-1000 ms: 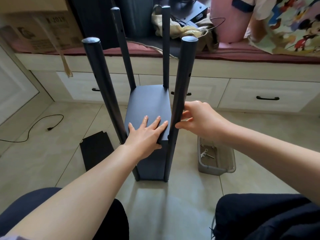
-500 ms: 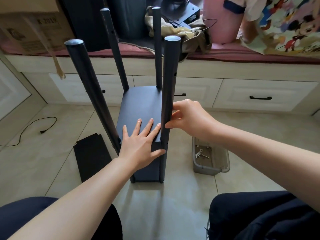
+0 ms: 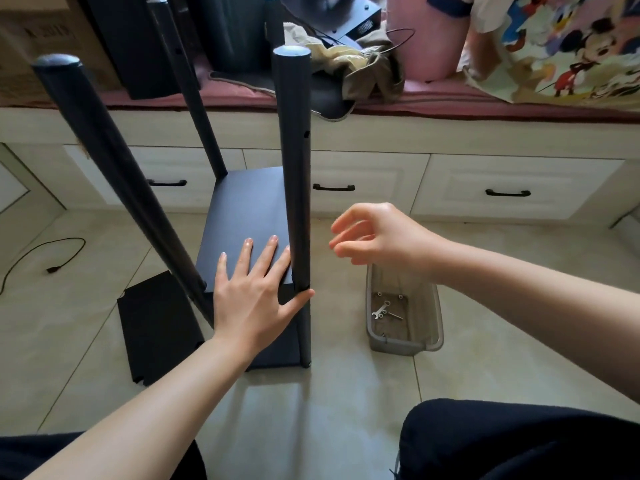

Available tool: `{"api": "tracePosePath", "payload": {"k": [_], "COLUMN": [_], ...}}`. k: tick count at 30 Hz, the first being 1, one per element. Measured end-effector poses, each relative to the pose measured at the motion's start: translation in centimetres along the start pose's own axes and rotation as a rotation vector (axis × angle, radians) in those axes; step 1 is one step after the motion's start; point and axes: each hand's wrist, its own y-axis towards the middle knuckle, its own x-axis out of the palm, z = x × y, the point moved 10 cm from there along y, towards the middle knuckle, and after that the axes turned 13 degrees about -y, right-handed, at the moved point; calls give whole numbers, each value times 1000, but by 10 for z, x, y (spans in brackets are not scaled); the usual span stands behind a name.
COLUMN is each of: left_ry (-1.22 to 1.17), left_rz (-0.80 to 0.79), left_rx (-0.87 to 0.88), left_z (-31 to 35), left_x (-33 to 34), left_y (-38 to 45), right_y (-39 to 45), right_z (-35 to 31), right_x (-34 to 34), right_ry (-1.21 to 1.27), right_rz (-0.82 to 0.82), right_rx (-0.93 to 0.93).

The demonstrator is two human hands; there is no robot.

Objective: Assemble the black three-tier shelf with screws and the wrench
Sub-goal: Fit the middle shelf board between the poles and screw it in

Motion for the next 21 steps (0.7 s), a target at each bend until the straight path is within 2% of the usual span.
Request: {"api": "tracePosePath", "payload": {"k": [4,11,16,21], "left_ry": [-12,34,26,9], "left_rz": [49,116,173,223], "left_rx": [17,63,89,115], "left_z": [7,10,12,14], "left_x": [-3,-3,-6,-7], "left_y": [3,2,2,0], "right_y": [-3,8,35,58], "right_z": [80,232,297,334], "right_x": [3,64,103,137], "right_ry": [-109,-254,-343,-476], "right_rz": [-39,-178,-248,-345], "right_rx": [124,368,449,484]}}
